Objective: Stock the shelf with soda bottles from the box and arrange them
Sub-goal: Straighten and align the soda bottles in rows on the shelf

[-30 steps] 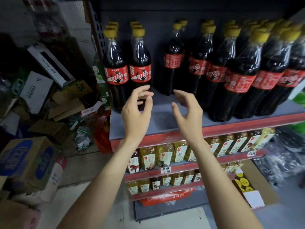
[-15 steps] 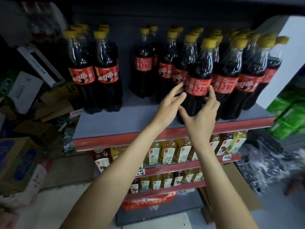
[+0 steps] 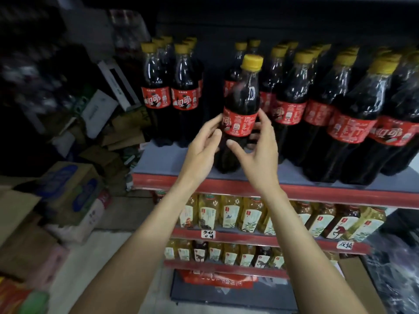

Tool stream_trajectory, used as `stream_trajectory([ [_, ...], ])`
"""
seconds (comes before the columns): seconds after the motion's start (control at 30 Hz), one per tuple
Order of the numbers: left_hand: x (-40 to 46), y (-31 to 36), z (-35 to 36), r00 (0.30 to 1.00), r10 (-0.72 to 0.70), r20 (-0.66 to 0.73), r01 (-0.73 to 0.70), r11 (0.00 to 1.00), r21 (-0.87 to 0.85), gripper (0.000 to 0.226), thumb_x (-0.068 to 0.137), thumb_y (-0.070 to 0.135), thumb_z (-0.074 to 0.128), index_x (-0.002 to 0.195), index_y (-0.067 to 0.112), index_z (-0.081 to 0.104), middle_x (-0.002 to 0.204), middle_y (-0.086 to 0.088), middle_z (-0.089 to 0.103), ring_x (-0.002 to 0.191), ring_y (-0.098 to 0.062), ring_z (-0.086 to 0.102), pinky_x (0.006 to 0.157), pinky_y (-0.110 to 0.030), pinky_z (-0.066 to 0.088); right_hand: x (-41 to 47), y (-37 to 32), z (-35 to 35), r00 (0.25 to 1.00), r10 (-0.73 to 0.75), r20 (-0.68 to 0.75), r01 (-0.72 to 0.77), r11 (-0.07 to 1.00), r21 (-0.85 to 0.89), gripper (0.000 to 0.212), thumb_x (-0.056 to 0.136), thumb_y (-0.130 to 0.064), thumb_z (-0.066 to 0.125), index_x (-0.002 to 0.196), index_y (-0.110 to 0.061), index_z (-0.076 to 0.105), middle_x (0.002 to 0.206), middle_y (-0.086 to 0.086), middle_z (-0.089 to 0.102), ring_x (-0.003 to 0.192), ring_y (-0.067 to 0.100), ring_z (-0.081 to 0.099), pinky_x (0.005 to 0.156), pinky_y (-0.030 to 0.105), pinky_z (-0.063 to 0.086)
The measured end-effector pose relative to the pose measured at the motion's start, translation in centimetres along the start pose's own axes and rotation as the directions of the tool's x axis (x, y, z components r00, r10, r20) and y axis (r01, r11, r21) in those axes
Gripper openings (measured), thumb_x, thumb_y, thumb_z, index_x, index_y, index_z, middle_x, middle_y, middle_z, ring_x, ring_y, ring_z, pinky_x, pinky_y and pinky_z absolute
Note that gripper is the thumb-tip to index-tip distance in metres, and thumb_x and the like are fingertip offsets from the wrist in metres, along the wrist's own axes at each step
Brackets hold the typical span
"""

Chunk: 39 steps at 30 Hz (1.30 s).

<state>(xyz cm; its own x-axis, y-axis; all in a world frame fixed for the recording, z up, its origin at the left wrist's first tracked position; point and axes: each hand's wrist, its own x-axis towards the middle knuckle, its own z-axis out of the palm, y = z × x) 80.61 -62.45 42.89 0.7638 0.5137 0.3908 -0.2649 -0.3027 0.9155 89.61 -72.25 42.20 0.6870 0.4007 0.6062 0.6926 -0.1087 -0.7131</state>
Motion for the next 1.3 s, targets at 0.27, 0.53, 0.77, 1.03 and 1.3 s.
stream_trajectory([
  [0.27,-1.8,-1.1,-9.1,0.956,0.145,-0.254,-0.052,0.939,0.341,0.068,0.085,0.0,0.066,0.14,0.029,0.039,0.127,0.009,0.043,0.102,-0.004,0.056,0.082,-0.012,0.05,2.1,-3.0,6.8,0.89,-0.147,0.431,-0.023,0.931,0.365,0.082,0.087,-0.013,0.063,0.151,-0.021,0.012,0.139,-0.006,0.047,0.127,0.008,0.048,0.099,0.037,0.048],
  [0.53,-1.4,-2.3,-12.8,0.92,0.153,-0.36,-0.024,0.94,0.339,0.073,0.085,0.001,0.066,0.147,0.022,0.032,0.146,0.0,0.04,0.127,-0.01,0.047,0.099,-0.017,0.044,3.1,-5.6,12.3,0.904,-0.17,0.391,0.032,0.941,0.336,0.086,0.079,-0.022,0.077,0.148,-0.021,0.026,0.142,0.005,0.039,0.122,0.016,0.051,0.097,0.04,0.05],
  [0.77,-0.6,-2.5,-13.6,0.922,0.116,-0.37,-0.024,0.969,0.244,0.073,0.085,-0.002,0.066,0.146,0.018,0.033,0.145,0.0,0.044,0.116,0.01,0.051,0.087,-0.007,0.044,3.3,-5.6,14.3,0.927,-0.162,0.338,0.063,0.956,0.285,0.085,0.081,-0.023,0.075,0.149,-0.017,0.026,0.138,0.006,0.038,0.126,0.019,0.045,0.101,0.046,0.046],
  [1.03,0.4,-3.1,-13.7,0.921,0.145,-0.363,-0.034,0.955,0.295,0.072,0.085,-0.001,0.065,0.147,0.017,0.032,0.145,0.001,0.042,0.111,0.021,0.045,0.087,-0.005,0.043,3.3,-5.8,15.0,0.934,-0.136,0.329,0.047,0.963,0.266,0.083,0.085,-0.017,0.07,0.151,-0.018,0.02,0.141,0.004,0.032,0.133,0.023,0.039,0.105,0.05,0.041],
  [1.3,0.3,-3.9,-13.2,0.9,0.175,-0.399,0.007,0.91,0.414,0.069,0.089,0.01,0.064,0.147,0.024,0.029,0.147,-0.001,0.038,0.129,-0.01,0.043,0.096,-0.016,0.045,2.4,-6.2,13.7,0.954,-0.132,0.268,0.084,0.979,0.184,0.075,0.086,-0.021,0.069,0.148,-0.015,0.027,0.143,0.006,0.038,0.132,0.016,0.038,0.103,0.022,0.032],
])
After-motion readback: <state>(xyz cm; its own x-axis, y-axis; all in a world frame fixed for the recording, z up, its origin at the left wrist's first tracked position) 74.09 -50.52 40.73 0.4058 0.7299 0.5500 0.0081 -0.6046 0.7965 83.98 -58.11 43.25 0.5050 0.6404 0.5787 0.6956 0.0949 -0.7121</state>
